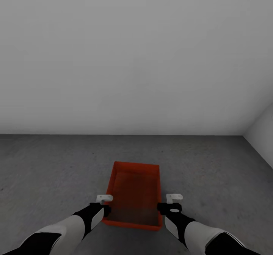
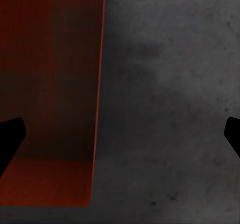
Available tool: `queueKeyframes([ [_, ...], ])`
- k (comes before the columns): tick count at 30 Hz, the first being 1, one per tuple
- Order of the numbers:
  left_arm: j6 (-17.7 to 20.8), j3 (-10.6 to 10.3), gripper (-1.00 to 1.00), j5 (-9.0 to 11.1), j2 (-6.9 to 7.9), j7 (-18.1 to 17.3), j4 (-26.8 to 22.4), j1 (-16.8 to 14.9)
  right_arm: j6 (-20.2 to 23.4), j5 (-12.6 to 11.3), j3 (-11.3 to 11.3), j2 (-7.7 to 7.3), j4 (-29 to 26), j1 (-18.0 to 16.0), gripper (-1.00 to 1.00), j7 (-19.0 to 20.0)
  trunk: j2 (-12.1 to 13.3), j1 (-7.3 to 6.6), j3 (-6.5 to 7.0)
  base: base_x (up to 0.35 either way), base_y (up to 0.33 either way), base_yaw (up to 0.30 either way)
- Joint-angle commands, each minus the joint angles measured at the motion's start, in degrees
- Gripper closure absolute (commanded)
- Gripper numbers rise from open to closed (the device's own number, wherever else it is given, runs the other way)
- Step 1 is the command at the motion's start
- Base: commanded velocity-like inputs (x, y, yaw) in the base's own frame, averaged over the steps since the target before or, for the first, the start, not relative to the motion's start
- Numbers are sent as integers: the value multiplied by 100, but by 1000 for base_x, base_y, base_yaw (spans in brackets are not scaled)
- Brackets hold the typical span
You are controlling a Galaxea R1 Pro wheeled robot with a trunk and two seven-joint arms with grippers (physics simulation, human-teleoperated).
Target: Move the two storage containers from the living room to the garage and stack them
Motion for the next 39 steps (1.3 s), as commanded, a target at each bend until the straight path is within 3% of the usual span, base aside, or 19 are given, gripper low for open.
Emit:
queueKeyframes([
  [1,30,-8,-100,24,-1,21,-14,0,-20,-60,48,2,4,-3,-100,-13,-2,-1,-4,0,0,0],
  [39,33,1,-100,50,1,25,-8,0,-15,-53,56,79,215,-18,-100,-23,-2,-1,-4,0,0,0],
])
